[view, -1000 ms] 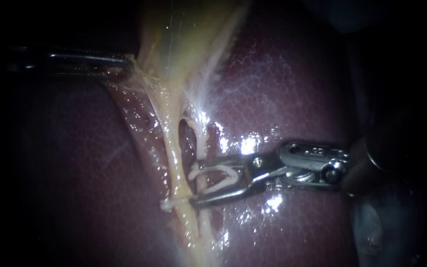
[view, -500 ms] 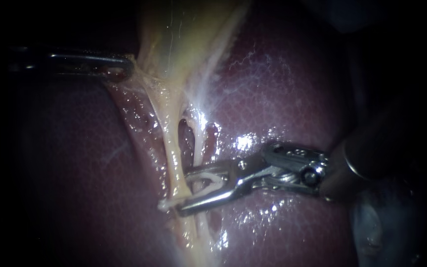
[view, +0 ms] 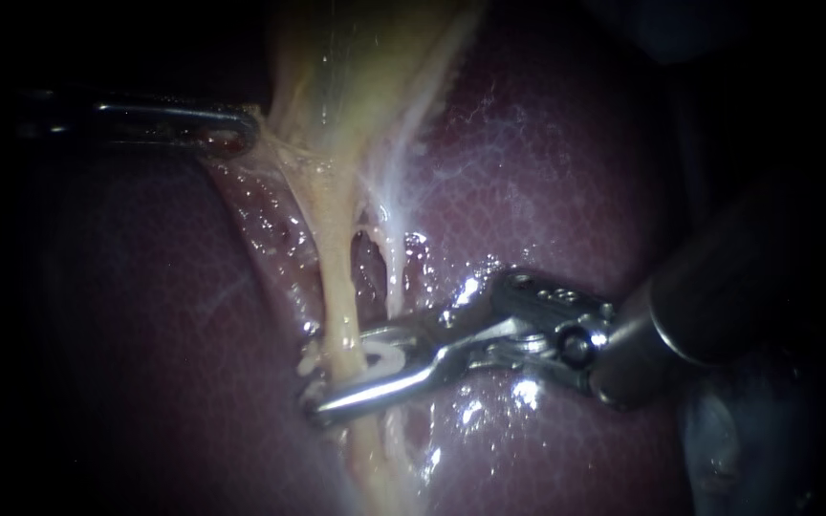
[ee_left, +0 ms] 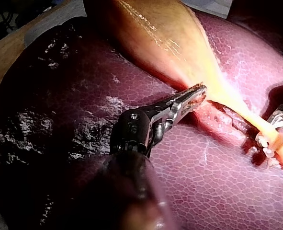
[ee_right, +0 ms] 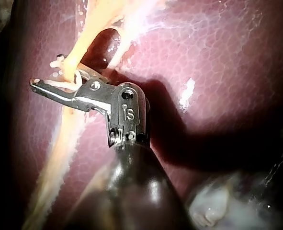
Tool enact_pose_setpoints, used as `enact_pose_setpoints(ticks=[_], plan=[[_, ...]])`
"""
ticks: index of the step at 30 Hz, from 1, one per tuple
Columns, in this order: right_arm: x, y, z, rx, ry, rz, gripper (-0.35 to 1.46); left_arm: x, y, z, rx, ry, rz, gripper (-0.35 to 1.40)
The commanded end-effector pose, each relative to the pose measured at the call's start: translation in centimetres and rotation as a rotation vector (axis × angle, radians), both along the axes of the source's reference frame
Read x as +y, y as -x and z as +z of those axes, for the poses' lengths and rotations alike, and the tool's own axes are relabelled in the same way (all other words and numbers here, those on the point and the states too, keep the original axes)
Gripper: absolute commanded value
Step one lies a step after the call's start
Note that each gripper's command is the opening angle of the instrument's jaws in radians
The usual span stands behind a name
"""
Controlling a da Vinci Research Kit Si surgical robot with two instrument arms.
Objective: Clipping second clip left tube
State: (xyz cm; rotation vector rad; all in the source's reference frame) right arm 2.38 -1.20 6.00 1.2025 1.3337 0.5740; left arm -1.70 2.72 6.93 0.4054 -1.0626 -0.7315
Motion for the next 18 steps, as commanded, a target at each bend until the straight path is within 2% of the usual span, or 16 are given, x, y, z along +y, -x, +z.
enact_pose_setpoints(ticks=[1,6,11,18], plan=[[0.01,0.0,-0.04,0.003,-0.002,0.001,0.46,0.0,0.0,0.0,0.0,0.0,0.0,-0.35],[0.05,0.0,-0.17,0.01,-0.01,0.004,0.44,0.0,0.0,0.0,0.0,0.0,0.0,-0.35],[0.07,0.01,-0.17,0.011,-0.011,0.003,0.37,0.0,0.0,0.0,0.0,0.0,0.0,-0.35],[0.07,0.03,-0.16,0.022,-0.015,0.006,0.1,0.0,0.0,0.0,0.0,0.0,0.0,-0.35]])
